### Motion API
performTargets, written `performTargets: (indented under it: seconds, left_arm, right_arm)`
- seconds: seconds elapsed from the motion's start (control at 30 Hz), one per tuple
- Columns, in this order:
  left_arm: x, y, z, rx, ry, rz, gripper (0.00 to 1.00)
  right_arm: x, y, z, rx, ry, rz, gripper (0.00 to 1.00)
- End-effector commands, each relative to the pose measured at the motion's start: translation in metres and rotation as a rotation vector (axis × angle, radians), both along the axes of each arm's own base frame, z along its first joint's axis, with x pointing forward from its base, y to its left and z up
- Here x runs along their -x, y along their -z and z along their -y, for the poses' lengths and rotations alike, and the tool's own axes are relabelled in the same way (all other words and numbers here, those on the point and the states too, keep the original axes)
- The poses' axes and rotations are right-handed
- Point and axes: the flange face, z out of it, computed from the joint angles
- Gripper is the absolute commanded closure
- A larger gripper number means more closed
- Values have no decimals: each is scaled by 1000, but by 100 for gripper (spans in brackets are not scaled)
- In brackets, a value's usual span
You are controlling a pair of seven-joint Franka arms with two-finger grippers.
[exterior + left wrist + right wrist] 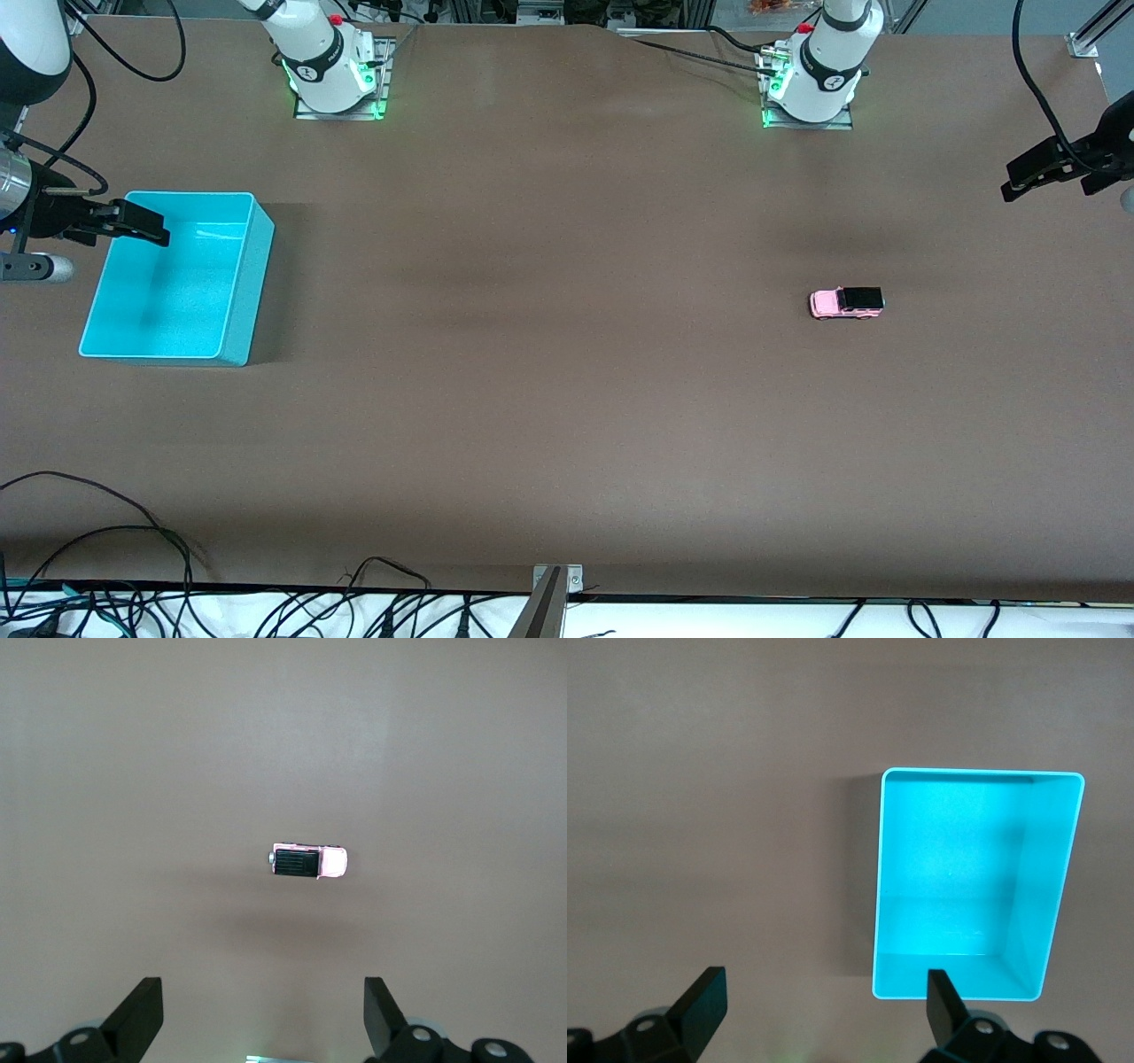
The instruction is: Wind and store pink jeep toy
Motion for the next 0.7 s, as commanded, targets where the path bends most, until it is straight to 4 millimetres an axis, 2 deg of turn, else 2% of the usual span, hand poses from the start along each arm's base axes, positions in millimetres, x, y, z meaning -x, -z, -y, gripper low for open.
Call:
performTargets:
  seconds: [0.0,0.67]
  left_arm:
    - [-1,-6,0,-18,23,-5,0]
    - [-1,-6,0,-16,18,-5,0]
  right_arm:
    - [8,-1,2,3,-1,-5,0]
    - [7,2,1,11,5,-25,0]
